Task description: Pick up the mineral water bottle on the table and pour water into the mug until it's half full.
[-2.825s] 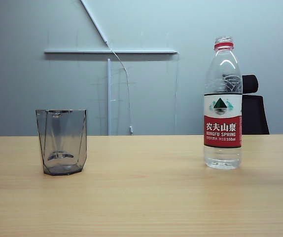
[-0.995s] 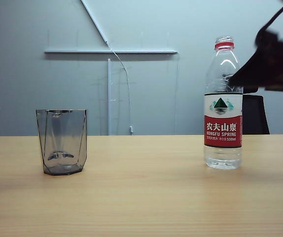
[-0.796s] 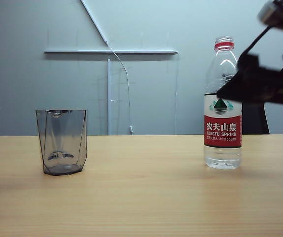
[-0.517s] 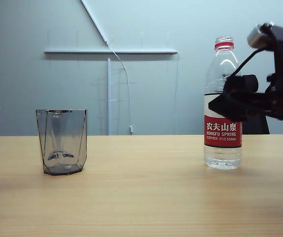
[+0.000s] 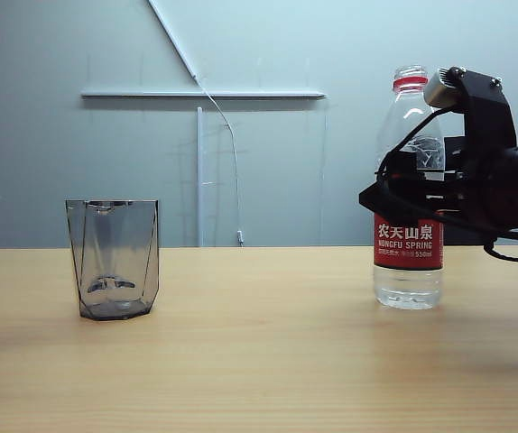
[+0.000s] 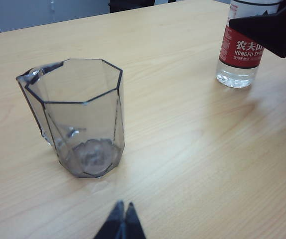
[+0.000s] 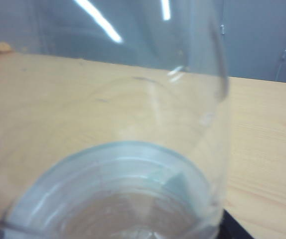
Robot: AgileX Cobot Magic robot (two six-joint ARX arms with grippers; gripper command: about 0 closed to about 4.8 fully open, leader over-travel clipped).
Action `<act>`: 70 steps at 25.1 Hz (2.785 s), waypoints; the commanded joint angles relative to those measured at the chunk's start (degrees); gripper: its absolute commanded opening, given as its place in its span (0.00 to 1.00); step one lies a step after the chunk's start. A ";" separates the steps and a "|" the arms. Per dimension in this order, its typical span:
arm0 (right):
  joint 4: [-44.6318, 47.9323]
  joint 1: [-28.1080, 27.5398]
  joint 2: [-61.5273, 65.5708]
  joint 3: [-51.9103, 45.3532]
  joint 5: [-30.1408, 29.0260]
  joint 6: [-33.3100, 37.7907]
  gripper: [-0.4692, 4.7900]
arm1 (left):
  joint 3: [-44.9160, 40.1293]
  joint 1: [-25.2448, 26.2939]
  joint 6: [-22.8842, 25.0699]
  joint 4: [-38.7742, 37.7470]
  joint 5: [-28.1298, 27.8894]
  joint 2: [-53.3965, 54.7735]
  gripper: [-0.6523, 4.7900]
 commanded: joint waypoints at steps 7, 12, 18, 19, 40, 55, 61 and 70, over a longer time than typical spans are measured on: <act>1.33 0.07 -0.20 0.22 0.04 1.03 0.64 | 0.13 -0.02 -0.17 0.55 -0.11 -1.75 0.12; 1.38 0.28 -2.62 0.24 -0.13 0.63 0.64 | 0.13 0.61 -0.17 1.66 -0.04 -4.79 0.12; -6.54 1.53 -10.49 3.15 -3.10 -4.46 0.56 | 0.13 4.37 -0.20 1.60 -0.09 -4.79 0.12; -13.75 2.82 -13.27 5.53 -3.08 -7.52 0.55 | 0.13 6.19 -0.17 1.60 -0.04 -4.79 0.12; -59.89 22.03 -6.86 37.88 15.43 -55.15 0.55 | 0.13 22.03 -0.17 1.60 -0.13 -4.79 0.12; -58.97 25.99 -2.86 39.26 27.45 -74.53 0.55 | 0.13 22.03 -0.17 1.60 -0.11 -4.79 0.12; -58.69 25.99 -2.86 39.26 29.24 -77.57 0.55 | 0.13 22.03 -0.17 1.60 -0.13 -4.79 0.12; -57.61 26.01 -2.86 39.26 32.26 -82.01 0.55 | 0.13 22.01 -0.17 1.60 -0.13 -4.79 0.12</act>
